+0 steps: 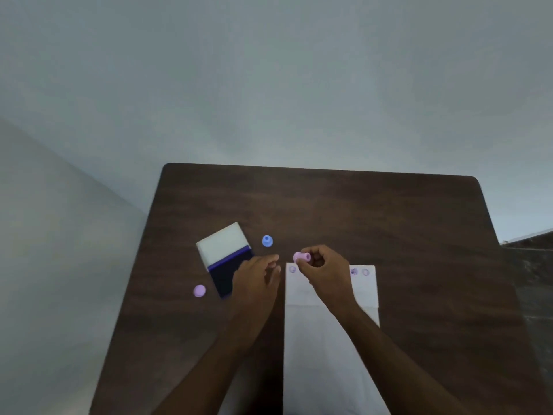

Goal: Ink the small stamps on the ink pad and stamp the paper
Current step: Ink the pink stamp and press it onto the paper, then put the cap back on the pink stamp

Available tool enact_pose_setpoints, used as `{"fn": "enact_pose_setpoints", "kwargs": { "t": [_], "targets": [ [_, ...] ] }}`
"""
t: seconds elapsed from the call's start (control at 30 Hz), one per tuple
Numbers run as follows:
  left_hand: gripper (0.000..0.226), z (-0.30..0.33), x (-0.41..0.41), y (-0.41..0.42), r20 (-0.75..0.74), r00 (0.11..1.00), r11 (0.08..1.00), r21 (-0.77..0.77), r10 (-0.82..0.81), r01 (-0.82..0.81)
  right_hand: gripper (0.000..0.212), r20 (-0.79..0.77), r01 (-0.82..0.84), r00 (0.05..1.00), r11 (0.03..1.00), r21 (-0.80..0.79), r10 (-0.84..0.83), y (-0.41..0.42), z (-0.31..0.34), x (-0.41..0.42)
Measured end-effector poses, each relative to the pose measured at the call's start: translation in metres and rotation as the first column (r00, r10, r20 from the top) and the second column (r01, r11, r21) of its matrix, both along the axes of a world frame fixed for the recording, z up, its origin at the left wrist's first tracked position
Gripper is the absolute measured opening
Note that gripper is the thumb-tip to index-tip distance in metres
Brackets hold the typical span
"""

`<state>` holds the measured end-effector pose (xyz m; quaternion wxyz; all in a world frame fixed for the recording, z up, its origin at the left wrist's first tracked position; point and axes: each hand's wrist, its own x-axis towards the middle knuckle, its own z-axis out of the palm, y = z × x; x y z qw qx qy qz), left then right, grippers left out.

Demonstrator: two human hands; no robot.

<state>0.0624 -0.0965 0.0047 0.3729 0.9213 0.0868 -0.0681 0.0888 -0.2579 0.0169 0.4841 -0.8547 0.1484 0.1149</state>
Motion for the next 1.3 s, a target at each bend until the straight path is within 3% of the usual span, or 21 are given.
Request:
{"fn": "enact_pose_setpoints", "kwargs": {
  "t": [0.07,0.17,0.33,0.7,0.9,1.2,1.3],
  "targets": [
    [0.029,-0.001,-0.007,0.013,-0.114,0.986,0.991,0.054,0.124,-0.119,0.024,-0.007,-0.053,0.999,0.997,0.057,0.053,0.013,0.001,-0.004],
    [0.025,-0.002,-0.025,0.033,-0.007,0.974,0.972,0.054,0.228,-0.228,0.026,0.013,-0.140,0.990,0.985,0.096,0.140,0.034,0.005,-0.010],
    [0.029,0.001,-0.041,0.064,0.036,0.966,0.966,-0.012,0.257,-0.257,0.026,0.038,-0.236,0.972,0.966,0.104,0.233,0.061,0.009,-0.013],
    [0.029,-0.002,-0.055,0.096,0.060,0.959,0.960,0.003,0.278,-0.279,0.016,0.066,-0.288,0.957,0.953,0.098,0.282,0.095,0.003,-0.015],
    [0.019,-0.019,-0.065,0.118,0.077,0.919,0.921,0.004,0.387,-0.389,0.013,0.031,-0.319,0.948,0.944,0.089,0.317,0.109,0.002,-0.016],
    [0.053,-0.044,-0.069,0.138,-0.065,0.925,0.918,0.162,0.375,-0.361,0.017,-0.015,-0.350,0.936,0.936,0.035,0.351,0.120,-0.007,-0.017],
    [0.054,-0.050,-0.070,0.139,-0.045,0.928,0.914,0.194,0.371,-0.356,0.018,-0.026,-0.348,0.937,0.937,0.030,0.349,0.121,-0.008,-0.019]
  ]
}}
